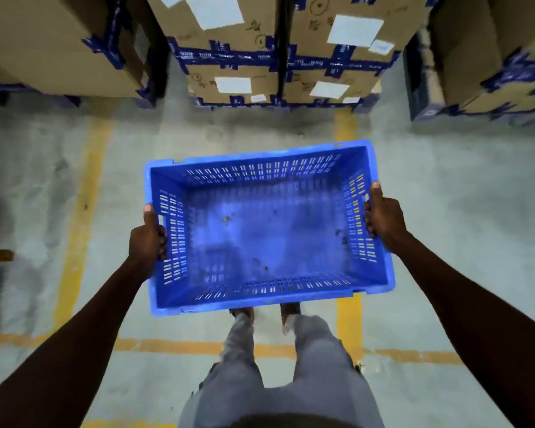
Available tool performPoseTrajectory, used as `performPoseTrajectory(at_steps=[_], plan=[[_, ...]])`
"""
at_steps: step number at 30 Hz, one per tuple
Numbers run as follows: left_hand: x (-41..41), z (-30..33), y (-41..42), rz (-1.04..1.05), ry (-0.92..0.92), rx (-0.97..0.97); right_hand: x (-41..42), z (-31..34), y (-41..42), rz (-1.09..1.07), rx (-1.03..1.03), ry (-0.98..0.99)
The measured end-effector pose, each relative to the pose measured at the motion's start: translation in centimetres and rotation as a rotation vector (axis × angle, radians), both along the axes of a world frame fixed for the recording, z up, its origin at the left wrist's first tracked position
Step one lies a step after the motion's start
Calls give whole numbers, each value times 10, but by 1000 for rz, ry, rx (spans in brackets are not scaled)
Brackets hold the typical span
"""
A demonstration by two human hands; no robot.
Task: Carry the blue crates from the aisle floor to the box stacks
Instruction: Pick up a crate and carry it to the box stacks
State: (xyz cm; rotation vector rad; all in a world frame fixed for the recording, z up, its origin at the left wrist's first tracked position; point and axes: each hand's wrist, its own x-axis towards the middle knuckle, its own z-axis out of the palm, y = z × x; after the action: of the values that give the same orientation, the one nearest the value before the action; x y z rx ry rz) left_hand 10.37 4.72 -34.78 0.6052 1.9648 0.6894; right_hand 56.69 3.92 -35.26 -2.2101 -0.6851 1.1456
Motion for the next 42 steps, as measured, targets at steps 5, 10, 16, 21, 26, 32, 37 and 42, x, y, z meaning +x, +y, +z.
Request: performPoseTrajectory(at_steps=[5,10,16,21,26,32,37,42], plan=[[-8,-87,68,-40,16,-59,-13,-93,38,-51,-79,-25],[-6,-257,122,-88,2,-136,-16,-260,69,-119,-109,-59],[12,-464,148,-115,3,-106,-5,-457,81,-174,-107,-20],[20,-550,159,-102,-33,-95,2,-531,90,-167,-83,-2],[20,-579,171,-99,-15,-87,3,-562,101,-187,-80,-36],[18,-580,174,-164,41,-75,5,-561,105,-65,-199,-205],[37,-525,169,-296,237,-44,-23,-518,105,64,-221,-358],[75,-387,135,-491,95,100,-73,-395,92,77,-128,-263]])
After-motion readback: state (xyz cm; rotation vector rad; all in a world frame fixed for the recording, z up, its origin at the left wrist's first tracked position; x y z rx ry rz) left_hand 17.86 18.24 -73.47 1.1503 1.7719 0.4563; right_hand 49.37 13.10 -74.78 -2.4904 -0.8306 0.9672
